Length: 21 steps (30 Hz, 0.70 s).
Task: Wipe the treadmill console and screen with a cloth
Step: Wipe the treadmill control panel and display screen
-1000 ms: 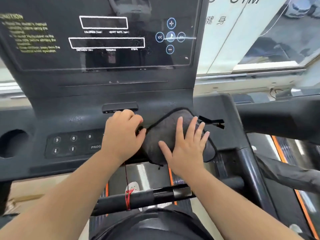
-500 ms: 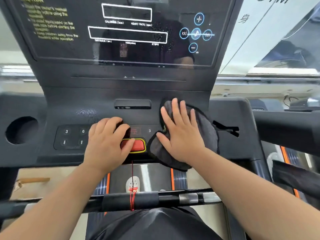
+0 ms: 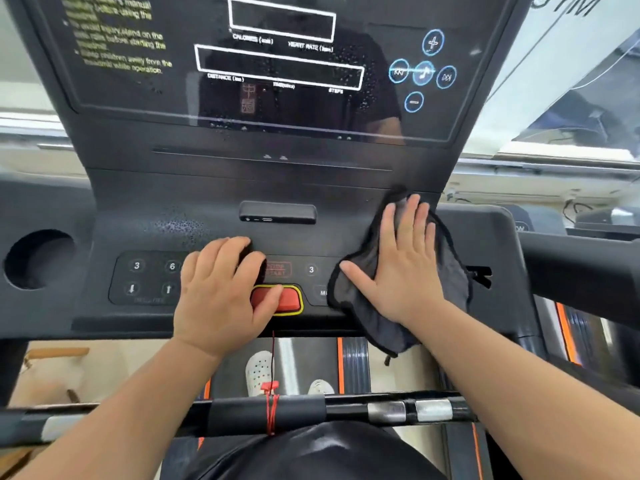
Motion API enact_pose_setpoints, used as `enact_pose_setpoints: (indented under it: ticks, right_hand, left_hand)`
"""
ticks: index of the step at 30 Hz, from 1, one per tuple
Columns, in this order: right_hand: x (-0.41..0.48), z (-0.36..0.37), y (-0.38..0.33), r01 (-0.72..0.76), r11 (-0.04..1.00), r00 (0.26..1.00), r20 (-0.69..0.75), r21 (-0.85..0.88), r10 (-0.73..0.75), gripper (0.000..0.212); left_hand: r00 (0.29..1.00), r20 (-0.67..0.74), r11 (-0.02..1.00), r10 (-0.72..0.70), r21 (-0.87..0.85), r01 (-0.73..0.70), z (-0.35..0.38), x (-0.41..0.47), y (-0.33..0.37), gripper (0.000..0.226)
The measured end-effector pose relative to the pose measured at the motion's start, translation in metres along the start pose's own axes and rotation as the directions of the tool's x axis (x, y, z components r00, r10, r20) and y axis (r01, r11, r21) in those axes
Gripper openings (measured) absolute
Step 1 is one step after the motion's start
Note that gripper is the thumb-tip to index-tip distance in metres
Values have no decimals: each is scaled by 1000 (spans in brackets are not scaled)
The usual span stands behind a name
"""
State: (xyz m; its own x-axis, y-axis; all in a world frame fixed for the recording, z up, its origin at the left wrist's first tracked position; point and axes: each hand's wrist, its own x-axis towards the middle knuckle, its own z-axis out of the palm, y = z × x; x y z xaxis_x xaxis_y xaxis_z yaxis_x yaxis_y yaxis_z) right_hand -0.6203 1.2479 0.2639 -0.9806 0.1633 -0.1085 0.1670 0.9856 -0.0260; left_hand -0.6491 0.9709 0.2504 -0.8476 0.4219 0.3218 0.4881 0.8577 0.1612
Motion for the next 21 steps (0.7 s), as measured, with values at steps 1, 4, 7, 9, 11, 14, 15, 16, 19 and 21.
enact_pose_setpoints:
  ticks: [1, 4, 7, 9, 11, 14, 15, 16, 19, 21]
  right_hand:
    - [5, -2, -10, 26, 1000, 1000, -8, -4, -26, 111]
    - [6, -4, -29, 187, 982, 982, -7, -22, -188, 103]
    - [-19, 4, -28, 372, 928, 928, 21, -6, -372, 85]
    - [-44, 12, -15, 455, 890, 890, 27, 4, -455, 75]
    - [-61, 15, 9, 455, 890, 890, 26, 17, -455, 75]
    - [-61, 11, 40, 307, 949, 951, 26, 69, -309, 86]
    - [-54, 9, 45, 223, 968, 973, 27, 113, -227, 91]
    - [-43, 7, 45, 138, 980, 989, 23, 143, -143, 94]
    - [-11, 4, 25, -34, 995, 999, -24, 93, 37, 99]
    - [2, 1, 4, -39, 998, 999, -30, 41, 40, 100]
  left_hand:
    - [1000, 1, 1000, 1, 2, -1, 0, 0, 0, 48]
    - [1000, 23, 1000, -5, 8, 5, -2, 0, 0, 48]
    - [999, 48, 1000, 2, 18, -3, 0, 0, -1, 49]
    - [999, 53, 1000, 1, 28, -3, 0, 0, -1, 50]
    - [999, 45, 1000, -2, 27, 0, 1, 0, -1, 50]
    - [999, 40, 1000, -9, 15, 8, 1, 0, -1, 49]
    - [999, 39, 1000, -7, 13, 7, 1, -1, -1, 49]
    - [999, 36, 1000, -4, 11, 4, 1, -1, -1, 49]
    - [999, 34, 1000, -1, 11, 0, 1, -1, -2, 48]
    - [999, 42, 1000, -8, 14, 7, 0, 0, -2, 47]
